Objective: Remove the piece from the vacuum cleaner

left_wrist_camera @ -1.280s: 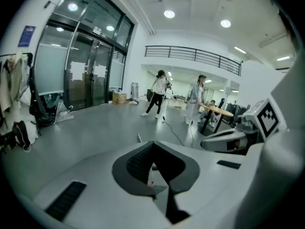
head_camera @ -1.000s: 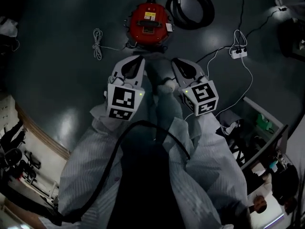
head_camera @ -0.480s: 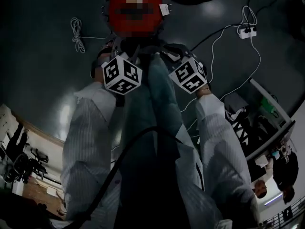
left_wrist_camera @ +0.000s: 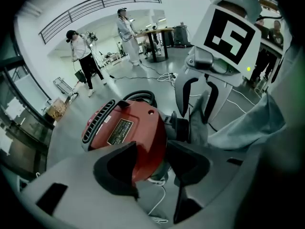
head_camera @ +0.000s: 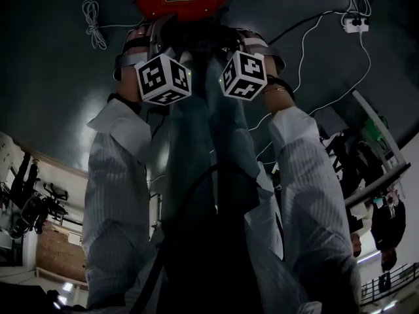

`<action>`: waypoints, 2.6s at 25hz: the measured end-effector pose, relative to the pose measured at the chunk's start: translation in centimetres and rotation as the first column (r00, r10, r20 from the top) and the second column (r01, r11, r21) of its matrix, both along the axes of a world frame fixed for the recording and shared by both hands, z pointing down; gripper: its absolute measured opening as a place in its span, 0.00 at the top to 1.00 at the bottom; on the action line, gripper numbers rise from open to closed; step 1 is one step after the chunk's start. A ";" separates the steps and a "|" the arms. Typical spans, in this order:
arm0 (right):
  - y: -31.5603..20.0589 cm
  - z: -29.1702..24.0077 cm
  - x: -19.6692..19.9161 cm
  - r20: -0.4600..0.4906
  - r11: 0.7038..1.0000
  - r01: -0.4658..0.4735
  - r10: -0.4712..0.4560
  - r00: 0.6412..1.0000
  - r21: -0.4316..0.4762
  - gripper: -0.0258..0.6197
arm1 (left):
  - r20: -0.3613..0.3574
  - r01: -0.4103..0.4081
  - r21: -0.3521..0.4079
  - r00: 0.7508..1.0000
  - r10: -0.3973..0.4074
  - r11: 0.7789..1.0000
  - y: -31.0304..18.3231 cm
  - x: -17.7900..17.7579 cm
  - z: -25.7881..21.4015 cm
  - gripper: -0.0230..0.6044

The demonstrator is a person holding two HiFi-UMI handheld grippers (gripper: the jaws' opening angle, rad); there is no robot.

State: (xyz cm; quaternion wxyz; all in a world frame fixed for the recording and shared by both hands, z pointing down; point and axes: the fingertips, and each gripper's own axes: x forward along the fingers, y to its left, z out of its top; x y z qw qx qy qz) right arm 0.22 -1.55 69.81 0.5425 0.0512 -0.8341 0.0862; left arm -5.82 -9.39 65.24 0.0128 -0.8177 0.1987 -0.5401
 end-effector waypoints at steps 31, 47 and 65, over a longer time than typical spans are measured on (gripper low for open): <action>4.8 0.0 0.0 0.044 0.984 0.156 -0.153 0.987 -0.082 0.87 | 0.068 0.099 0.107 0.992 -0.106 0.989 -1.1 0.1 0.1 0.72; 11.6 -3.3 0.4 0.076 0.962 -0.005 0.027 0.997 -0.275 0.92 | -0.064 0.276 0.039 0.960 -0.274 0.960 -1.7 -1.8 -2.2 0.80; -2.5 -42.1 -1.7 0.490 0.649 -0.687 0.738 0.464 -0.327 0.91 | -0.446 0.699 0.049 0.655 -0.610 0.714 -1.6 -8.9 -40.4 0.96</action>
